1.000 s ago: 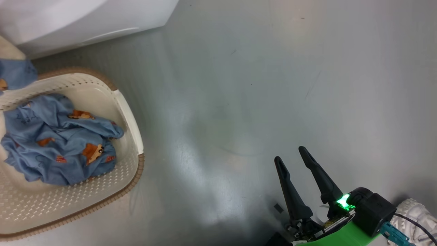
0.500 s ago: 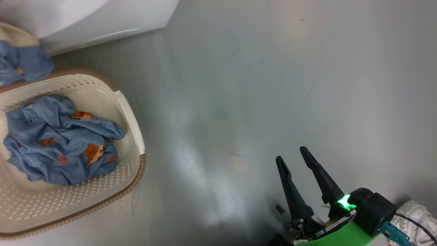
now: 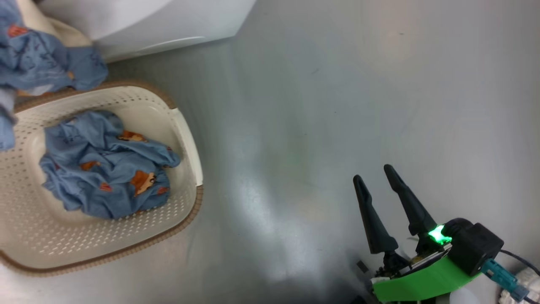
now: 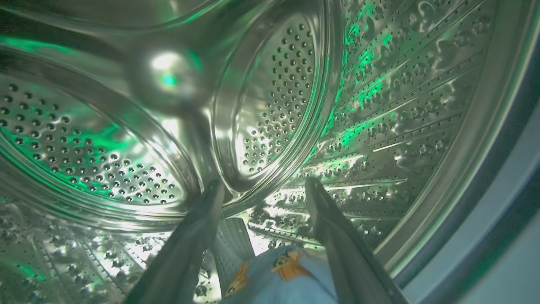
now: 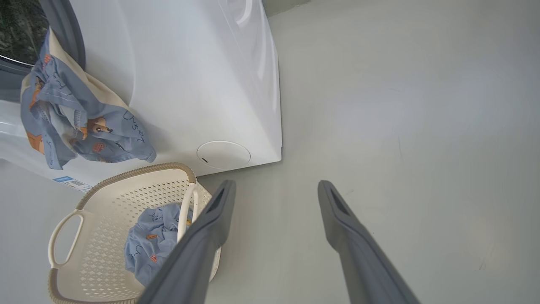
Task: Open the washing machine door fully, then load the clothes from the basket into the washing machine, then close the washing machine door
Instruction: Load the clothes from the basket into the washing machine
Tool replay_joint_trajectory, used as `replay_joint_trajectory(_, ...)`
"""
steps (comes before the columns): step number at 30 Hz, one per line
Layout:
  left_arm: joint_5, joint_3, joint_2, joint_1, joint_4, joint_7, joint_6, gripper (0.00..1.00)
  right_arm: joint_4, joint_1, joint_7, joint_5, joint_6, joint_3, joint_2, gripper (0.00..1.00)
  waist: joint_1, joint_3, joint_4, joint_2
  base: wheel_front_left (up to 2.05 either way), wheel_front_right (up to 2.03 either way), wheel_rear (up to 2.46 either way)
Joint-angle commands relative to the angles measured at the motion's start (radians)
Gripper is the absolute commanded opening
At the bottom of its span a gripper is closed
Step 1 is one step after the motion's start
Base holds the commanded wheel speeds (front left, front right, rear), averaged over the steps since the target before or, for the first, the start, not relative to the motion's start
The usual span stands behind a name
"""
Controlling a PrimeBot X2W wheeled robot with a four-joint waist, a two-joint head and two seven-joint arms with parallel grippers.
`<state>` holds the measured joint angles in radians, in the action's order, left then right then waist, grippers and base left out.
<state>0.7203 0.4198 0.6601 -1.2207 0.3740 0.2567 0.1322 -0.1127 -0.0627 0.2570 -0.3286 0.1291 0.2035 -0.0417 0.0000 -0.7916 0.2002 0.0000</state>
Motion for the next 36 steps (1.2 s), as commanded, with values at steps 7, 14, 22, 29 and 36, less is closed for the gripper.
replay_joint_trajectory(7, 0.005, -0.070, 0.021, 0.080, -0.064, 0.005, -0.002, 1.00, 0.000, -0.016, 0.005, 0.003, 0.002, -0.009, -0.008, 1.00, 0.0000, 0.020, -0.065, 0.0000, 0.00, 0.00, 0.00)
replay_joint_trajectory(14, -0.028, -0.114, -0.021, 0.156, -0.109, 0.005, -0.002, 1.00, 0.025, -0.041, 0.005, 0.012, 0.002, -0.025, -0.008, 1.00, 0.0000, 0.045, -0.107, 0.0000, 0.00, 0.00, 0.00)
replay_joint_trajectory(22, -0.051, -0.201, -0.081, 0.272, -0.165, 0.005, -0.002, 1.00, 0.049, -0.053, 0.005, 0.020, 0.002, -0.032, -0.008, 1.00, 0.0000, 0.089, -0.132, 0.0000, 0.00, 0.00, 0.00)
replay_joint_trajectory(29, -0.066, -0.274, -0.097, 0.408, -0.237, 0.005, -0.002, 1.00, 0.055, -0.055, 0.005, 0.023, 0.002, -0.038, -0.008, 1.00, 0.0000, 0.116, -0.146, 0.0000, 0.00, 0.00, 0.00)
replay_joint_trajectory(36, -0.087, -0.347, -0.115, 0.542, -0.295, 0.005, -0.002, 1.00, 0.059, -0.055, 0.005, 0.028, 0.002, -0.041, -0.008, 1.00, 0.0000, 0.132, -0.155, 0.0000, 0.00, 0.00, 0.00)
